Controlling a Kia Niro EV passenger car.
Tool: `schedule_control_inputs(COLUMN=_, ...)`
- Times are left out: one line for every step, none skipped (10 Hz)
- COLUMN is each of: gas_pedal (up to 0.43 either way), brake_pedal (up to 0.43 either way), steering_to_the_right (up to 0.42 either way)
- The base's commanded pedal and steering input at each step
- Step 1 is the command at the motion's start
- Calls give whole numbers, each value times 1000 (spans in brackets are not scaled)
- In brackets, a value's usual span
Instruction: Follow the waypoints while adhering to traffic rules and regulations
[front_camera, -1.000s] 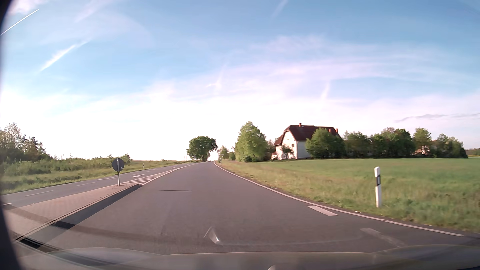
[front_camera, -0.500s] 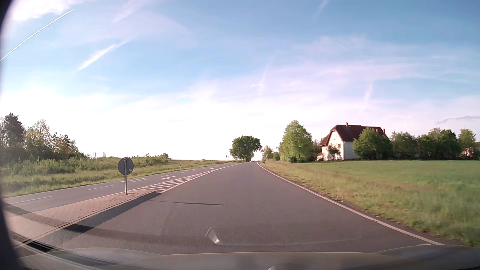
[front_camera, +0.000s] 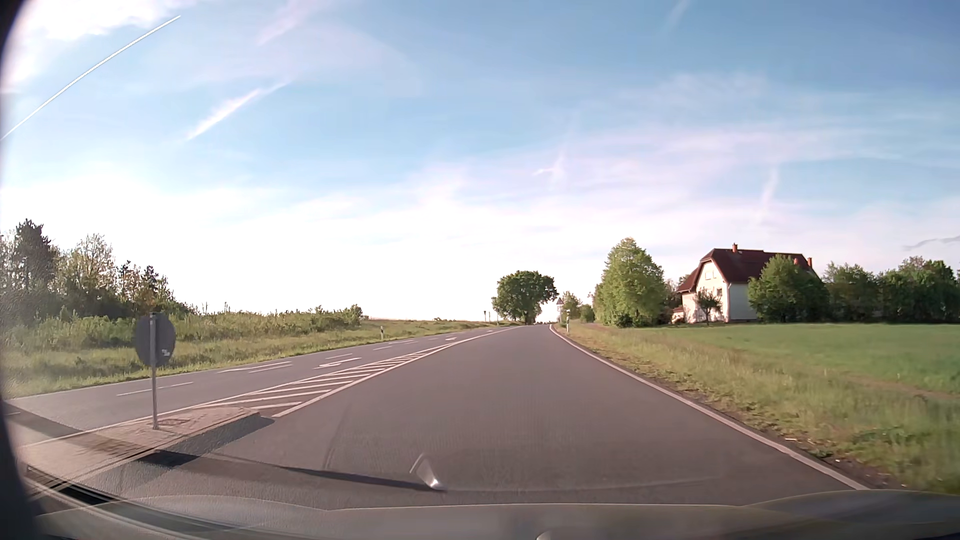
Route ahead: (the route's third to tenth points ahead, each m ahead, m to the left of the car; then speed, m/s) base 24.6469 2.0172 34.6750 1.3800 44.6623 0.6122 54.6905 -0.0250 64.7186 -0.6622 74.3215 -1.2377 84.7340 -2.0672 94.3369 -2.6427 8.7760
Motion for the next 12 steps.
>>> schedule_control_inputs(gas_pedal=319, brake_pedal=0, steering_to_the_right=-21)
schedule_control_inputs(gas_pedal=331, brake_pedal=0, steering_to_the_right=-15)
schedule_control_inputs(gas_pedal=331, brake_pedal=0, steering_to_the_right=-11)
schedule_control_inputs(gas_pedal=331, brake_pedal=0, steering_to_the_right=-7)
schedule_control_inputs(gas_pedal=331, brake_pedal=0, steering_to_the_right=-5)
schedule_control_inputs(gas_pedal=331, brake_pedal=0, steering_to_the_right=-5)
schedule_control_inputs(gas_pedal=331, brake_pedal=0, steering_to_the_right=-5)
schedule_control_inputs(gas_pedal=331, brake_pedal=0, steering_to_the_right=-5)
schedule_control_inputs(gas_pedal=331, brake_pedal=0, steering_to_the_right=-4)
schedule_control_inputs(gas_pedal=331, brake_pedal=0, steering_to_the_right=-4)
schedule_control_inputs(gas_pedal=331, brake_pedal=0, steering_to_the_right=-1)
schedule_control_inputs(gas_pedal=331, brake_pedal=0, steering_to_the_right=1)
